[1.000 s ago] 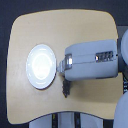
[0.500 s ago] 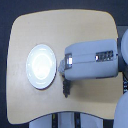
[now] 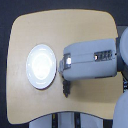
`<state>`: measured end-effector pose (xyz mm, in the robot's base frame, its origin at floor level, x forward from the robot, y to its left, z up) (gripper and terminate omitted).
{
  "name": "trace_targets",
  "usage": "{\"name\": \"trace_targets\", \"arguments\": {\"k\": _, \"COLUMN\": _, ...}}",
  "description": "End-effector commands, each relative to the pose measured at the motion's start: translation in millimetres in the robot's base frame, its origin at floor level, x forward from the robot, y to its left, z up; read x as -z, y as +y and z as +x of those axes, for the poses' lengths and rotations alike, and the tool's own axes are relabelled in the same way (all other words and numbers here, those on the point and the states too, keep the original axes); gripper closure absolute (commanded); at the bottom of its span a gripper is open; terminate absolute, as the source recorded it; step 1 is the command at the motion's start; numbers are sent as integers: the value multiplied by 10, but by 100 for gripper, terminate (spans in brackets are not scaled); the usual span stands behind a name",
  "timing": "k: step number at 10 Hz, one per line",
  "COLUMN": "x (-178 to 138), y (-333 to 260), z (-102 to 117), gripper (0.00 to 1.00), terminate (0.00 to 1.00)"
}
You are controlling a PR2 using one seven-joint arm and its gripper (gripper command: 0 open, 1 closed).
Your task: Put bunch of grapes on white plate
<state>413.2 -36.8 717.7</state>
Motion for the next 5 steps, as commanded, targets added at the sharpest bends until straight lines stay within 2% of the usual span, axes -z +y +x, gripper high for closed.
{"name": "trace_targets", "arguments": {"k": 1, "x": -97, "y": 0, "z": 77, "gripper": 100, "terminate": 0}}
{"name": "trace_targets", "arguments": {"k": 5, "x": -327, "y": -23, "z": 181, "gripper": 100, "terminate": 0}}
